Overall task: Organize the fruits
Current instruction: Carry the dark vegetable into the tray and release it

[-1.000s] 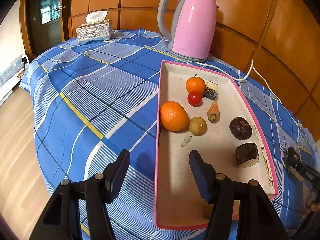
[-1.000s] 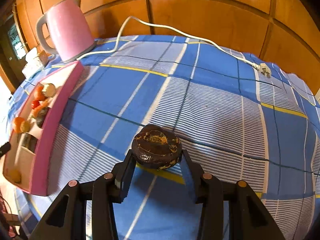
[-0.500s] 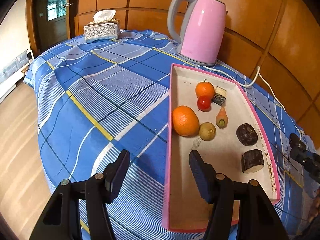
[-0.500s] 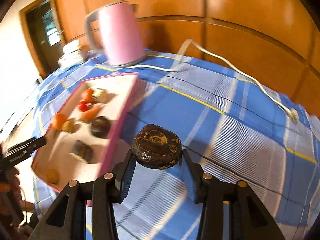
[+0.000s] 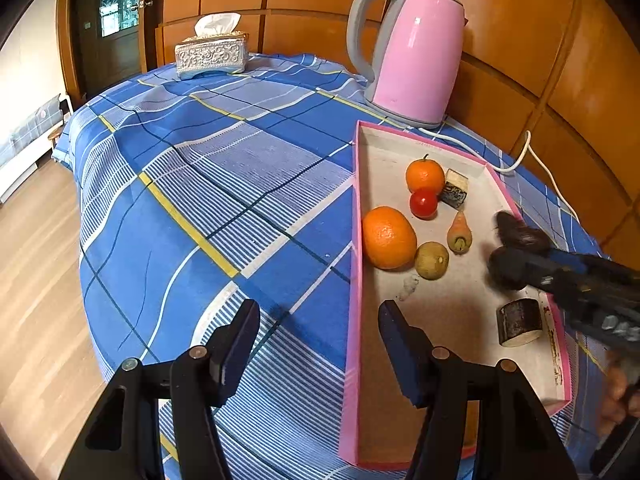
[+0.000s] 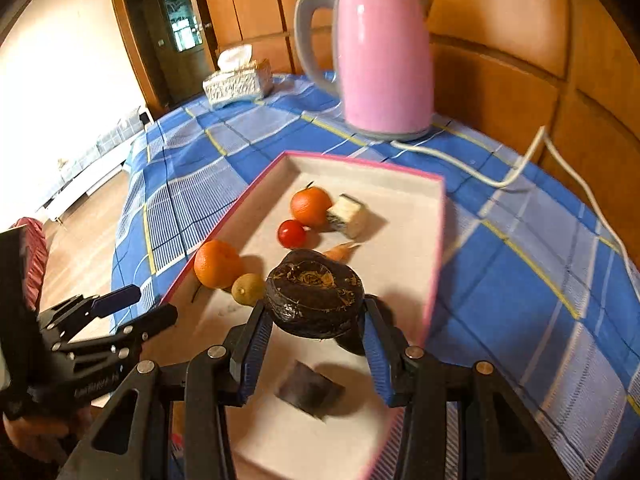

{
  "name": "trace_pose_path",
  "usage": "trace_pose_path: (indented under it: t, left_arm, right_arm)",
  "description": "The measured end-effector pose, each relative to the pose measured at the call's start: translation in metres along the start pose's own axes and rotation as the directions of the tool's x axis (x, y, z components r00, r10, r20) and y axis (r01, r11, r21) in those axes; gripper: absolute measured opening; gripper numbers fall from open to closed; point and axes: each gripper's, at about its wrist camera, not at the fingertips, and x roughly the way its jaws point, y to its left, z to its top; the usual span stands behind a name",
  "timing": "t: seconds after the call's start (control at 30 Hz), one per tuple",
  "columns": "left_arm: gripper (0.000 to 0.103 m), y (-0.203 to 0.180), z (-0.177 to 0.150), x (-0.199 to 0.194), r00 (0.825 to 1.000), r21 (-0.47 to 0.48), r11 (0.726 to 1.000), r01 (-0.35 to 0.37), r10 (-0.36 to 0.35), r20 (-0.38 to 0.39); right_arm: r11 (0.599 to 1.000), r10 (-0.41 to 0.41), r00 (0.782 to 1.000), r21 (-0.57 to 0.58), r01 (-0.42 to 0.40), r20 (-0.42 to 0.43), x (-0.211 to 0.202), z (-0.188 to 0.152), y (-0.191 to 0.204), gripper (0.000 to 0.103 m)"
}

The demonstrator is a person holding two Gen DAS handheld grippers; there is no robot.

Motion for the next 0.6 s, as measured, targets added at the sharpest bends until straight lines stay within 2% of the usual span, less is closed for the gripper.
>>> trace_pose_path:
  t: [0.13,0.17,0.27,0.6]
  left_arm:
    - [0.062,0.0,-0.001,0.003,1.0,0.0,1.0,-0.004,0.004,-0.007]
    - [0.062,0.0,-0.001,0.004,1.0,-0.001,1.0,-0.005,0.005,-0.008]
    - [0.062,-0.001,0.0,0.004,1.0,0.001,1.0,-0.004,0.004,-0.007]
    - [0.066,-0.005,-0.001,-0.001,1.0,0.013,1.0,-0.003,0.003,0.007]
  right_arm:
    - [1.0,-0.015,0.999,-0.006,0.015,-0.044,0.024,-0.002,0.006,0.046]
    - [1.0,-0.017,1.0,-0.016,0.016,-0.022,0.023,-0.002,0.007,0.048]
    - [1.0,-0.018,1.0,-0.01,0.017,-0.022,0.021,-0.003,0.006,0.051]
    - [1.0,-0.02,1.0,-0.002,0.02,0.011,0.002,-0.018,0.006,0.051]
